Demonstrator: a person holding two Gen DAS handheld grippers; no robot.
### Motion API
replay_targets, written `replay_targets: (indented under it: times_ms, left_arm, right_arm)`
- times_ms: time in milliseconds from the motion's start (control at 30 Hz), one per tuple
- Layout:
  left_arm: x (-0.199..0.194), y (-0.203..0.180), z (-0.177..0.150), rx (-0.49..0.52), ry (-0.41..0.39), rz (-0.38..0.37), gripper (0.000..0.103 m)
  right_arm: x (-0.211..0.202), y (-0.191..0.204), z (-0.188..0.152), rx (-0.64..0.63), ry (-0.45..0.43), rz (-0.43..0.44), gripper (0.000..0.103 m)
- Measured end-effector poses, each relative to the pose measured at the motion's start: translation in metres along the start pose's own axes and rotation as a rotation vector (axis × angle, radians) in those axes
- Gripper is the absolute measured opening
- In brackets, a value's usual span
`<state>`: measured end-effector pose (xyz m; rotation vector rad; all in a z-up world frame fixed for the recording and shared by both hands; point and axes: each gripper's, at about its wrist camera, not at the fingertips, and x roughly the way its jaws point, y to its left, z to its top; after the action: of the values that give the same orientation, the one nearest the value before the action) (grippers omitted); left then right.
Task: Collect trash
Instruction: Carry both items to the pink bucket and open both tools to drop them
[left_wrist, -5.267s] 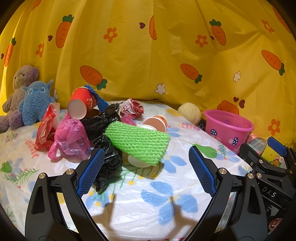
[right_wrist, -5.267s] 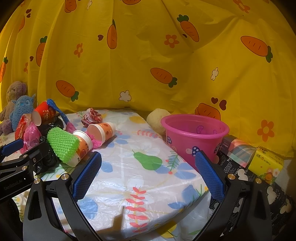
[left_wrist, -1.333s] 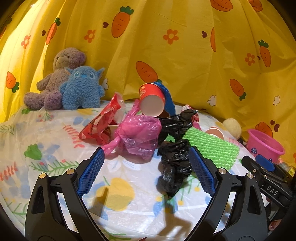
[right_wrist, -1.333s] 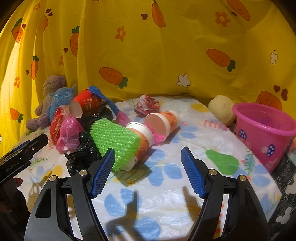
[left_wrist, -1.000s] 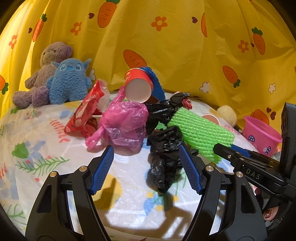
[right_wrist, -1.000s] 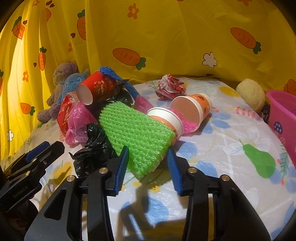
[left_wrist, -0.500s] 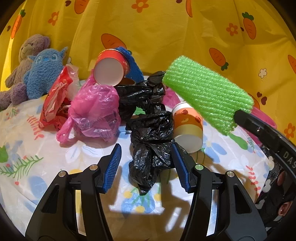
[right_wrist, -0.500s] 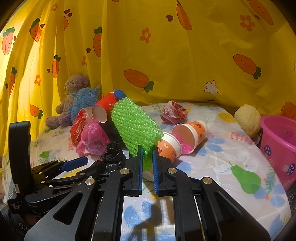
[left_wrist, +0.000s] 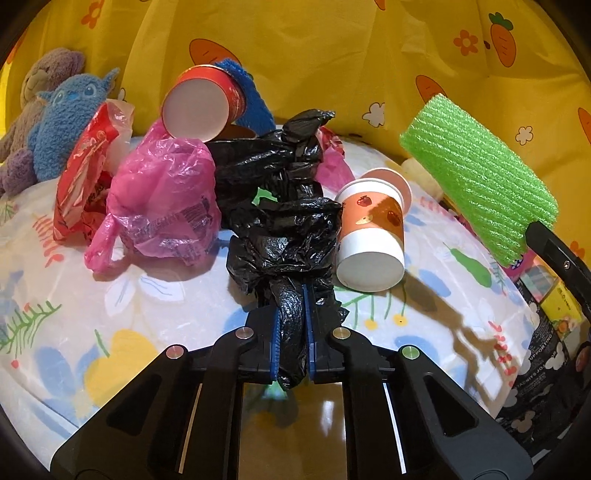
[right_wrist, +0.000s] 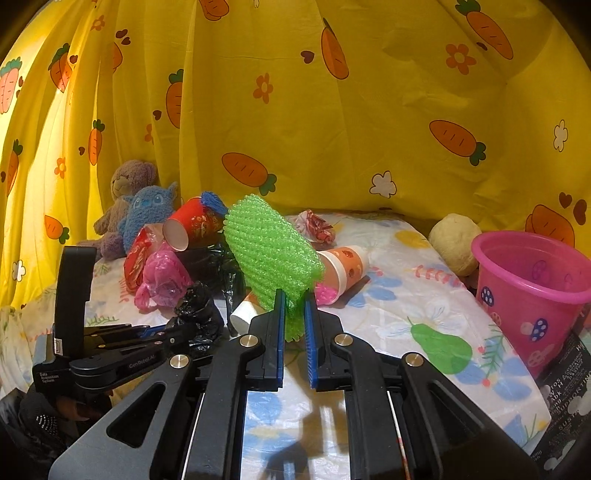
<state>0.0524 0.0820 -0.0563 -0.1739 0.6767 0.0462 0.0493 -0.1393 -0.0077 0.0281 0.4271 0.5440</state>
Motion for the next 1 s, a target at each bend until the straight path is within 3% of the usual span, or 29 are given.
replay_targets:
  times_ms: [400,800,1000]
  left_arm:
    - [-0.065,-0.013,0.015,-0.02,-0.184,-0.041,0.008]
    - [-0.07,-0.076,0.032,0.046,-0.205,-0.183,0.008]
    - [-0.056,-0.138,0.052,0.151,-0.222,-0.241,0.008]
  right_arm:
    - [-0.025,-0.013,0.001,0.016,-0.052,-0.03,0.011]
    - [-0.047,-0.041,0.004,0.04,-0.082,-0.136,0.011]
    - [-0.058,-0.076,0.012,0.067,-0.121,-0.267,0.011]
